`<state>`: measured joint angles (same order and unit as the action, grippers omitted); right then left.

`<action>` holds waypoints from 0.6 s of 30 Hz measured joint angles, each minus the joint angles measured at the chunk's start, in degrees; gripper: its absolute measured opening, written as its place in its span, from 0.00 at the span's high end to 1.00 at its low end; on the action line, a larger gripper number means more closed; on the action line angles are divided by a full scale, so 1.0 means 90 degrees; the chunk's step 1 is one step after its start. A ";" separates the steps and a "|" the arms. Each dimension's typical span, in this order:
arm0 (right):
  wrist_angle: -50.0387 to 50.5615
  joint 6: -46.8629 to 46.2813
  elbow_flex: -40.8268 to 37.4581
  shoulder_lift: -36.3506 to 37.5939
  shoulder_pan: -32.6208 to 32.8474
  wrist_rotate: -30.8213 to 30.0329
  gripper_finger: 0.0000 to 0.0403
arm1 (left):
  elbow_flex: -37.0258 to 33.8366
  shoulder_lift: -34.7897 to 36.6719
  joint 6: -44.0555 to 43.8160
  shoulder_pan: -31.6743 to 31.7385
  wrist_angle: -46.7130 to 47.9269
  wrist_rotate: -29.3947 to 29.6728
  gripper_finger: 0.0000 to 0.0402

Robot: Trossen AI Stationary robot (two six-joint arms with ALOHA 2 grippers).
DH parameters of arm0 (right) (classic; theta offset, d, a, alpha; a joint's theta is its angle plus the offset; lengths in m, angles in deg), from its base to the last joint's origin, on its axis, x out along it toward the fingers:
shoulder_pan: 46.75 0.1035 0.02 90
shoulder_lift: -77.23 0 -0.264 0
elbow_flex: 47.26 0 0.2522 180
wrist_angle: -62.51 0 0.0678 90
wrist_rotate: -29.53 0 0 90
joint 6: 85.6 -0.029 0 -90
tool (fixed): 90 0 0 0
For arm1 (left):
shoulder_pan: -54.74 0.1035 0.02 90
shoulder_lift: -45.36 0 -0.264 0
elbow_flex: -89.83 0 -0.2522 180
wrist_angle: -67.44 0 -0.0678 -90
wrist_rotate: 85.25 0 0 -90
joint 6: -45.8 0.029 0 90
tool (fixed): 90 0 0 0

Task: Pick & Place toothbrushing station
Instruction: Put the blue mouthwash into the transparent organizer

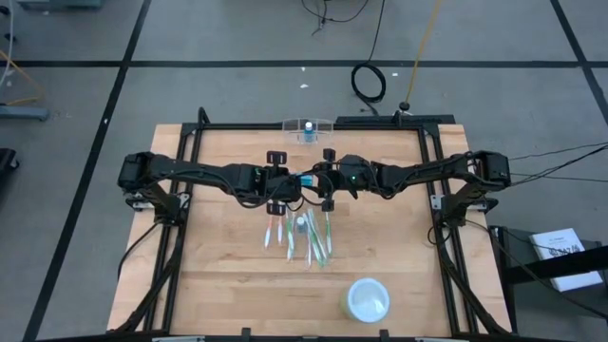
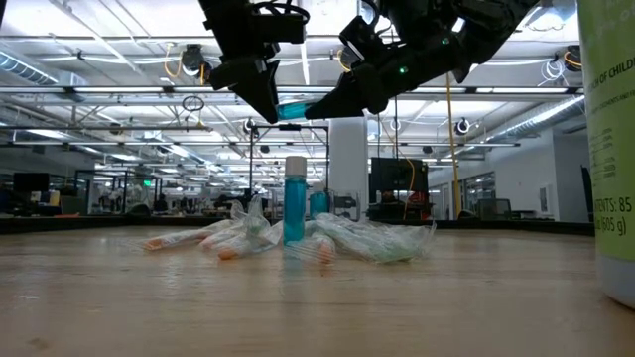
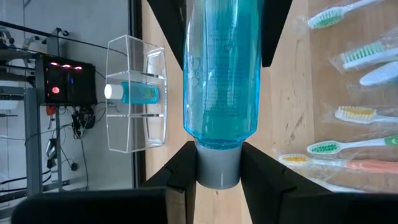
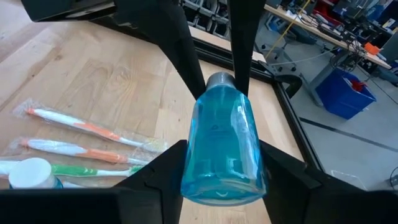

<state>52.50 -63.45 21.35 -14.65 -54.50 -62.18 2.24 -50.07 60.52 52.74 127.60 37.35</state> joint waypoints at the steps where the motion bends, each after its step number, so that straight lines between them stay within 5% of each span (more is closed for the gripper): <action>1: -0.0005 0.0000 -0.0001 0.0000 0.0000 0.0002 0.59 | 0.0000 0.0000 -0.0002 0.0000 0.0000 -0.0001 0.77; 18: -0.0103 -0.0030 -0.0005 0.0000 -0.0002 0.0005 0.61 | 0.0000 0.0002 -0.0417 -0.0002 0.0023 0.0053 0.77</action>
<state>51.57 -63.72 21.30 -14.65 -54.52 -62.14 2.24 -50.05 56.77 52.72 127.80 37.83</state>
